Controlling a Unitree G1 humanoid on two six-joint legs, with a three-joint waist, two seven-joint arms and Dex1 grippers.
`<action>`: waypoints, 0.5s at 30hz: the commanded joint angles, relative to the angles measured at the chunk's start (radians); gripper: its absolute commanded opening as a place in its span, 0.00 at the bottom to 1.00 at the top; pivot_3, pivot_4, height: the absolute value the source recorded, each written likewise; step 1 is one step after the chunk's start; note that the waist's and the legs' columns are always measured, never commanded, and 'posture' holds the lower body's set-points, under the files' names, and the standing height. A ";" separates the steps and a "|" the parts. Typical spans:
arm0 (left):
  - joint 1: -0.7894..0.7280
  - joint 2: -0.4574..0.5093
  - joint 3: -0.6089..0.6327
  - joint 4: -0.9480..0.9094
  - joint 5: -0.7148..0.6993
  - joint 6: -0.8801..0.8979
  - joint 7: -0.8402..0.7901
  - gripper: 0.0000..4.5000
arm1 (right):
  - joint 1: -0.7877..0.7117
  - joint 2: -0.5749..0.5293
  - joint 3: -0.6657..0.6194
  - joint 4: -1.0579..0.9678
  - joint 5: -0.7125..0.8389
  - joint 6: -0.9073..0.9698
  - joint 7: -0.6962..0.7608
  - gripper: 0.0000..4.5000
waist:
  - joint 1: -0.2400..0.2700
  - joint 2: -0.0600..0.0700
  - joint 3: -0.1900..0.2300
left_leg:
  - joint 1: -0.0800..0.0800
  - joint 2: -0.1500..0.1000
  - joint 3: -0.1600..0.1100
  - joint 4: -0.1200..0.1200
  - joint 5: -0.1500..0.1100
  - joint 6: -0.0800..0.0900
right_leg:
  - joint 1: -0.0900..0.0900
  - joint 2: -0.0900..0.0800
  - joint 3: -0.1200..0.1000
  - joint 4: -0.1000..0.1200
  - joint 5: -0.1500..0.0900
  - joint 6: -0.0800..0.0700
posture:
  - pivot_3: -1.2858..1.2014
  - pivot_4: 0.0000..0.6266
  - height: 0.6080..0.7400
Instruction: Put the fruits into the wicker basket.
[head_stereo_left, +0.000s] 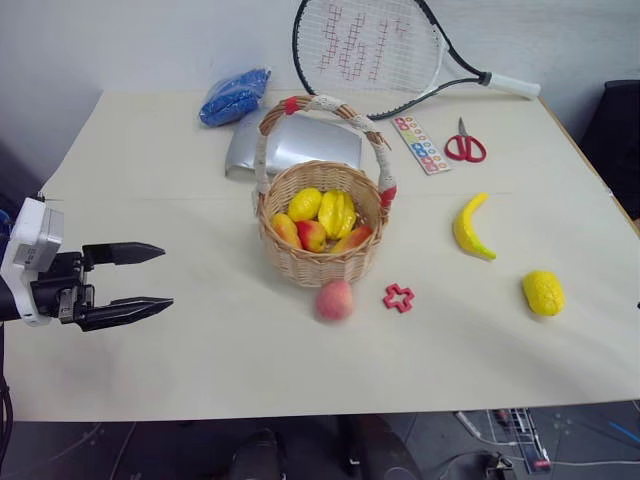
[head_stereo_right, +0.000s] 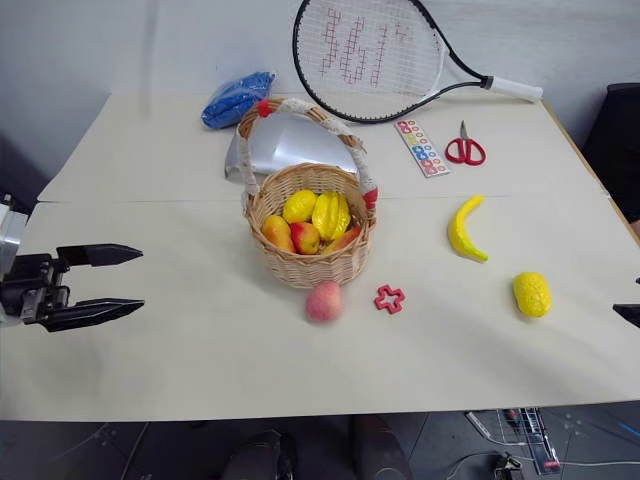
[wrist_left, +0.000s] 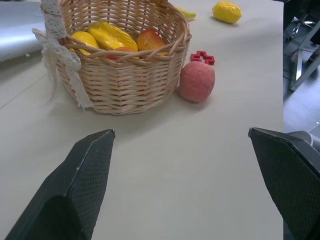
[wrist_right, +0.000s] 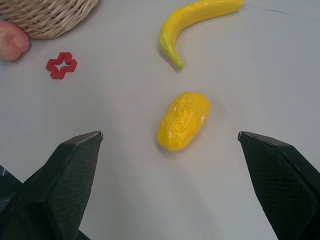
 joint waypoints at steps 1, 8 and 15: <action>-0.002 0.019 0.004 0.007 0.004 -0.011 -0.021 1.00 | 0.002 -0.018 -0.039 -0.002 -0.003 -0.018 0.023 1.00 | 0.000 0.000 0.000 | 0.000 0.000 0.000 0.000 0.000 0.000 | 0.000 0.000 0.000 0.000 0.000 0.000 | 0.52 0.24 1.00; -0.022 0.008 -0.019 0.022 0.040 -0.037 0.007 1.00 | 0.042 -0.005 -0.055 -0.004 -0.026 -0.038 0.010 1.00 | 0.001 0.000 0.000 | 0.000 0.000 0.000 0.001 0.000 0.000 | 0.000 0.001 0.000 0.002 0.000 0.000 | 0.52 0.24 1.00; -0.050 0.007 -0.043 0.038 0.049 -0.045 0.012 1.00 | 0.039 0.001 -0.038 -0.004 -0.038 -0.050 -0.004 1.00 | 0.000 0.000 0.000 | 0.001 0.000 0.000 0.003 0.000 0.000 | 0.000 0.001 0.001 0.004 0.000 0.000 | 0.52 0.24 1.00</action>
